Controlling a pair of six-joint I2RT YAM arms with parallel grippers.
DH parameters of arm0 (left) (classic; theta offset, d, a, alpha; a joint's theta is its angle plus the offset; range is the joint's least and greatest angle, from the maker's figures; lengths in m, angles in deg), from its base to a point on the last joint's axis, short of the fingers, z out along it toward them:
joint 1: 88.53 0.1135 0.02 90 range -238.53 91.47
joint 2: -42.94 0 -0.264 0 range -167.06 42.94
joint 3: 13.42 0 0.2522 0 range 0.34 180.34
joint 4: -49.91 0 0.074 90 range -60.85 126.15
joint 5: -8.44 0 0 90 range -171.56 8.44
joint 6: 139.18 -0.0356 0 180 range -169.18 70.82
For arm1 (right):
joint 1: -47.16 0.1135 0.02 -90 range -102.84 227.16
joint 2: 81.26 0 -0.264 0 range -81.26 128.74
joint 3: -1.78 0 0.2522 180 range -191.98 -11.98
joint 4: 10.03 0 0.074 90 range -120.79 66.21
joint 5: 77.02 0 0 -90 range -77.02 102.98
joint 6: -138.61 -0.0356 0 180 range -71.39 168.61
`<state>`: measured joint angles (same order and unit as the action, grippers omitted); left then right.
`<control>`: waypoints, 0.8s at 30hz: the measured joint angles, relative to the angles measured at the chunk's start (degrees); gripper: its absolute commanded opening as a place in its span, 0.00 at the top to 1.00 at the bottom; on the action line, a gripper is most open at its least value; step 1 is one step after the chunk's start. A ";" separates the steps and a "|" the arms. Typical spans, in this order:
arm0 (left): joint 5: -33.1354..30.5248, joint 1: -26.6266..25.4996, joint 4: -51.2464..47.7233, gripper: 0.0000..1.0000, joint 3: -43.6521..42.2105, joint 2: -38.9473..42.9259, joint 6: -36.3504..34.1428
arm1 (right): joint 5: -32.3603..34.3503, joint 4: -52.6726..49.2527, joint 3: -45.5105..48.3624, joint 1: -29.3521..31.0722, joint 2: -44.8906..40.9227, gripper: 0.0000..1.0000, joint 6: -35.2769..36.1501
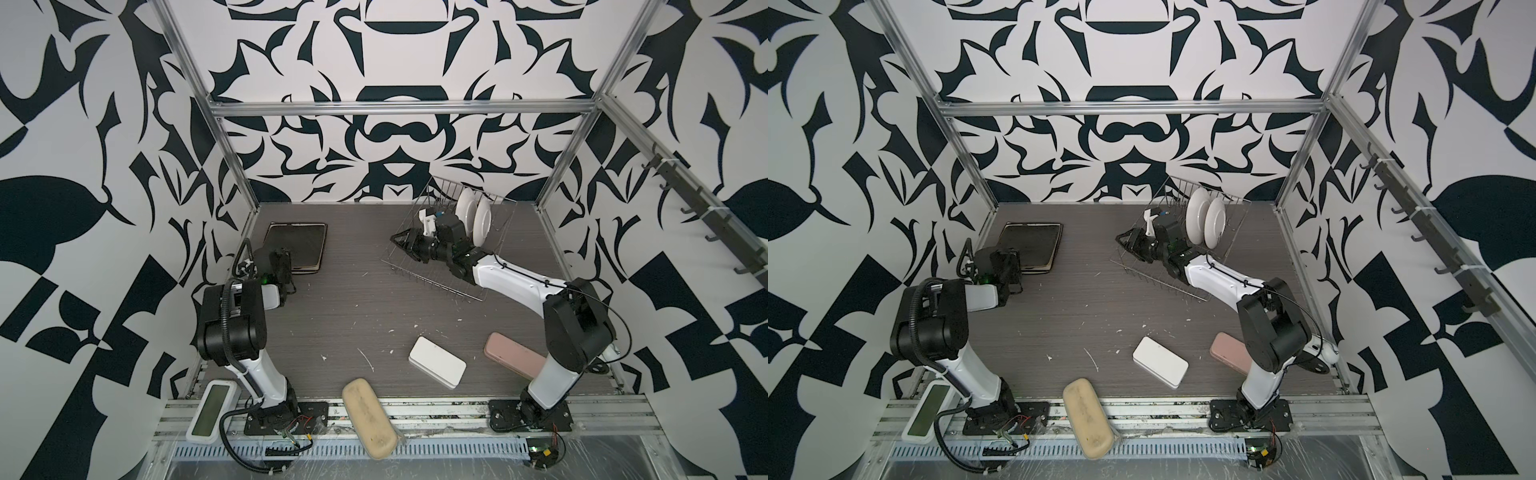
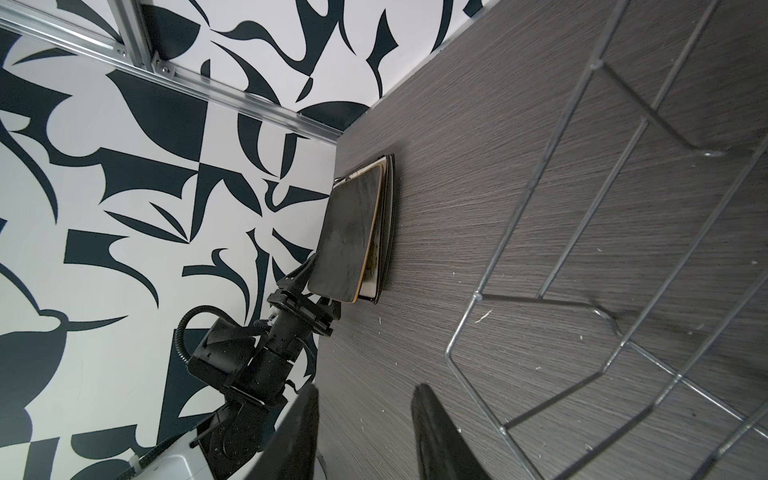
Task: Unload the plates from the dish rack
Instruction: 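Set the dark plate flat on the floral stack with the left gripper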
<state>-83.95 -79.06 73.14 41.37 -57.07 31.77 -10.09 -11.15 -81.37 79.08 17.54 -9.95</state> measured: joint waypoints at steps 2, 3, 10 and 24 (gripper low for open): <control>0.11 0.02 -1.03 0.34 0.70 0.20 -0.28 | 0.00 0.00 0.00 0.00 0.00 0.59 0.00; 0.15 0.02 -1.51 0.33 1.07 0.33 -0.44 | 0.04 0.00 0.00 0.00 0.00 0.59 0.00; 0.87 0.02 -6.45 0.23 3.37 1.20 -1.64 | 0.28 -0.02 0.00 0.00 0.00 0.59 0.00; 2.29 0.02 -17.25 0.09 8.48 1.31 -4.09 | 0.57 -0.09 0.02 0.00 -0.09 0.60 0.00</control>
<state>-81.66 -79.04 55.89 49.86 -55.75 27.68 -9.52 -11.24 -81.35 79.08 17.45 -9.95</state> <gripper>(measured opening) 0.884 0.403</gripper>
